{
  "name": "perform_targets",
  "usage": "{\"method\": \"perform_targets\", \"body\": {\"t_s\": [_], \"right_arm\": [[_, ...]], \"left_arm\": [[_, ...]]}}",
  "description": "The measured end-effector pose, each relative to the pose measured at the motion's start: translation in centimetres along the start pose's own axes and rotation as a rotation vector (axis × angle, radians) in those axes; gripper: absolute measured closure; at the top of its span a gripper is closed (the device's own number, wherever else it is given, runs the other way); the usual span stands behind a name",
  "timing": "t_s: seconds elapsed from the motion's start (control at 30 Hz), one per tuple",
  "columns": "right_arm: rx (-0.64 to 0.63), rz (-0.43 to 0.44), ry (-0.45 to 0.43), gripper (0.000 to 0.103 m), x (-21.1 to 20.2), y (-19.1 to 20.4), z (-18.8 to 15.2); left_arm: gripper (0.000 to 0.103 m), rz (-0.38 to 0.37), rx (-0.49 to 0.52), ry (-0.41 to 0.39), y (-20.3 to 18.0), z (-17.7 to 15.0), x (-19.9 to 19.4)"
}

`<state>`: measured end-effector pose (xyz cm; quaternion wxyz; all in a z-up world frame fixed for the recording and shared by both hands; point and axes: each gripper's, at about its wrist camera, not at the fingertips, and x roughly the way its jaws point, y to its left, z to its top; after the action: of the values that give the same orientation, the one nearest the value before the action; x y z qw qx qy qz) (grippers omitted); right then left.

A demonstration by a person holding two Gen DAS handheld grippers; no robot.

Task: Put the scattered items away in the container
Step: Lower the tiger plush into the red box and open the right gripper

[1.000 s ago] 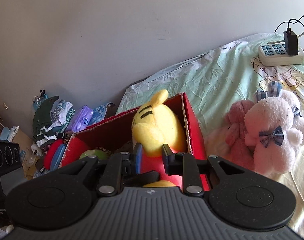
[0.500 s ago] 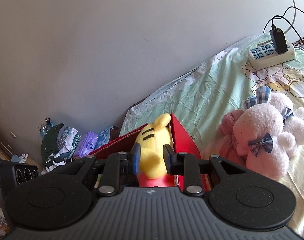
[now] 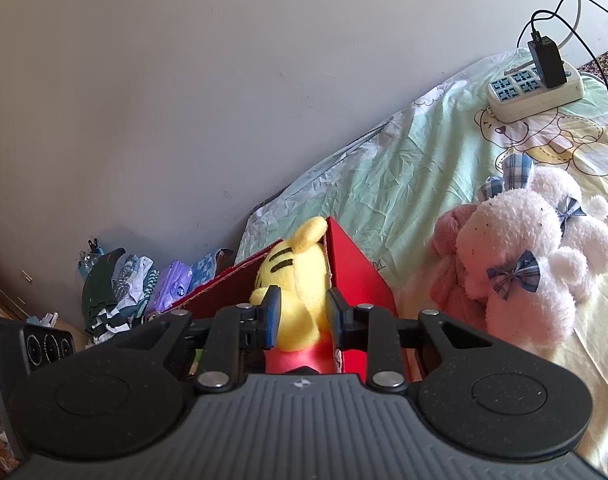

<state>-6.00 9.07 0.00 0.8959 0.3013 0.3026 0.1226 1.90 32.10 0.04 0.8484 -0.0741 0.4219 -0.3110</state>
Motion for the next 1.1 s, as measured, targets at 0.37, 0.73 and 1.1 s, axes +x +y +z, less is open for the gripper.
{"method": "perform_targets", "body": {"t_s": [0.37,0.73,1.1], "right_arm": [[-0.060,-0.025,0.002,0.075,-0.2,0.4,-0.5],[-0.121,-0.032,0.040,0.075,0.2,1.5,-1.2],[-0.131,-0.056,0.027,0.074,-0.7,1.4,-1.7]], "left_arm": [[0.011,0.193,0.049,-0.020,0.2,0.0,-1.7],[0.011,0.267,0.050,0.006,-0.4,-0.4,-1.2],[0.008,0.359,0.085,-0.008,-1.2,-0.5,-1.7]]}}
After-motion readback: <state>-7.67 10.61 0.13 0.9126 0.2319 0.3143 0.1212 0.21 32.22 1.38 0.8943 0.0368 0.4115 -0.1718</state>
